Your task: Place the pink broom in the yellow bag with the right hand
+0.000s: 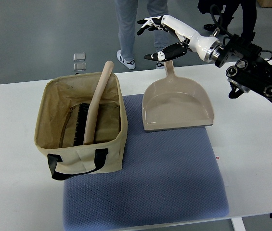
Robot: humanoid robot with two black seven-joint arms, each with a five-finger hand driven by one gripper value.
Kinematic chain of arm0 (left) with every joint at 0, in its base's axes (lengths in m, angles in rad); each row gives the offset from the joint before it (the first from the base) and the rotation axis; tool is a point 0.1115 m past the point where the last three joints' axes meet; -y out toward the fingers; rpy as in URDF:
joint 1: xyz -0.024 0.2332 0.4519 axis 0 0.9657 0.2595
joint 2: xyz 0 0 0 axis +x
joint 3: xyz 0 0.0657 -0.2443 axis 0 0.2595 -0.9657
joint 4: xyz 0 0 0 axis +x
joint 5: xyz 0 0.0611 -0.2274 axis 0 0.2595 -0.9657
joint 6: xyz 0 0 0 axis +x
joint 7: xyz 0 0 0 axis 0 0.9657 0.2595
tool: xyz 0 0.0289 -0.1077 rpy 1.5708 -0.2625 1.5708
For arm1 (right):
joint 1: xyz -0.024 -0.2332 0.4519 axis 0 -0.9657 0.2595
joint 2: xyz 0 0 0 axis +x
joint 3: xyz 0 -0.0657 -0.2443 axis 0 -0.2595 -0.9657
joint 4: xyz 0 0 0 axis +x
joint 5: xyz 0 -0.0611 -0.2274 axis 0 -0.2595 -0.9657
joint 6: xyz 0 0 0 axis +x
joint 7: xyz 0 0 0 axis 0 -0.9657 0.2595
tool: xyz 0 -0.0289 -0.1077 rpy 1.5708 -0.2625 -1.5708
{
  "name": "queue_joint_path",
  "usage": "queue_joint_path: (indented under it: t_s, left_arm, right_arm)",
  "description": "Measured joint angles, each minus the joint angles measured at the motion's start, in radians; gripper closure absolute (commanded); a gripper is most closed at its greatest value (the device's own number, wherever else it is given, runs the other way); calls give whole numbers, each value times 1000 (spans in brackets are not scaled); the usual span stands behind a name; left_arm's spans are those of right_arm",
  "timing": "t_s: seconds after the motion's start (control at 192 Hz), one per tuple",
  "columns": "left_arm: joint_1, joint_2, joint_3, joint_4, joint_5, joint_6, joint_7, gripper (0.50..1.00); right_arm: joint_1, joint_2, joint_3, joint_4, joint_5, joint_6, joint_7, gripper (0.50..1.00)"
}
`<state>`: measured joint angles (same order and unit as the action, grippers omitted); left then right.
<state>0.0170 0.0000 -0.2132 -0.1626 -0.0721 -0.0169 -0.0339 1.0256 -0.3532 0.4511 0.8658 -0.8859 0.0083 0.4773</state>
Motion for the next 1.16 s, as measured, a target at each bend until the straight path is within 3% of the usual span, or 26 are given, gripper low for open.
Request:
queue_joint_path:
  t_s: [0.386, 0.688, 1.163]
  left_arm:
    - [0, 0, 0, 0, 0, 0, 0, 500]
    - [7, 0, -2, -1, 0, 0, 0, 500]
    - [7, 0, -1, 1, 0, 0, 0, 500]
  right_arm:
    - [-303, 9, 449, -70, 254, -4, 5, 593]
    - [-351, 42, 489, -87, 488, -2, 9, 572]
    - [-395, 95, 537, -91, 515, -5, 27, 570]
